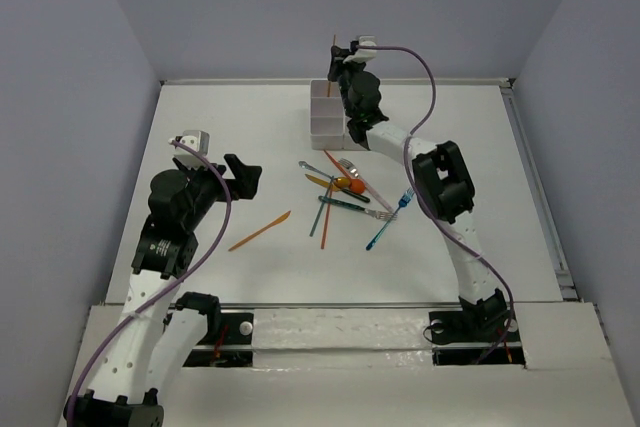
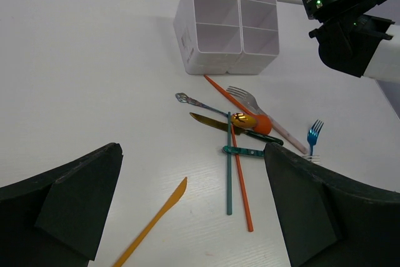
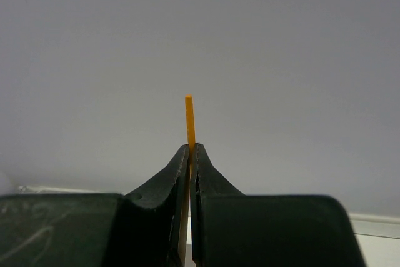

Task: Sort the eating utensils into containers

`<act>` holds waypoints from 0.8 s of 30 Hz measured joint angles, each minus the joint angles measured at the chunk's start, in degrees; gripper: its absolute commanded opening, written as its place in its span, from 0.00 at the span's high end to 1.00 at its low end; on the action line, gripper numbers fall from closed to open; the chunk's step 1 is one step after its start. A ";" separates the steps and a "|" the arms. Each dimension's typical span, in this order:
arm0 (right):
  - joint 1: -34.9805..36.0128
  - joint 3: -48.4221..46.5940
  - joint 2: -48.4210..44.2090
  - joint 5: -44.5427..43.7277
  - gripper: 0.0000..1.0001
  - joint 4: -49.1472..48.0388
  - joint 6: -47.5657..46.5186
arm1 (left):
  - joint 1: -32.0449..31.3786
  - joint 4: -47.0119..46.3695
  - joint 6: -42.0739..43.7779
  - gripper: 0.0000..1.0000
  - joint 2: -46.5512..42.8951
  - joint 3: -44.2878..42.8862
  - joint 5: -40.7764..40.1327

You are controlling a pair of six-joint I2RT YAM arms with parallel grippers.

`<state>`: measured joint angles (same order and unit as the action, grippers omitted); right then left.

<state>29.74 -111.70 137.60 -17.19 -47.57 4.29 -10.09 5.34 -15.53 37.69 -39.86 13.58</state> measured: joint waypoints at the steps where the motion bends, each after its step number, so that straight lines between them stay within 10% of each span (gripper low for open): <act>1: 0.07 0.00 0.00 0.26 1.00 0.00 -0.09 | 0.00 0.02 0.00 0.01 -0.02 0.00 0.02; 10: 0.28 0.48 0.00 0.42 1.00 -0.07 -1.07 | 0.00 0.00 0.00 0.01 -0.52 0.00 0.33; 19: 0.31 2.40 0.00 1.38 0.43 0.13 -0.98 | 0.09 0.00 0.00 0.01 -0.57 0.00 0.61; 24: 0.31 6.03 -0.83 2.86 0.31 2.27 -0.68 | 0.46 0.00 -0.02 0.01 -0.83 0.00 0.63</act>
<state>30.04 -105.67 136.77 -14.33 -45.30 3.62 -9.63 5.34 -15.55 36.86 -39.86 14.22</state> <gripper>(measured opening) 0.643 0.988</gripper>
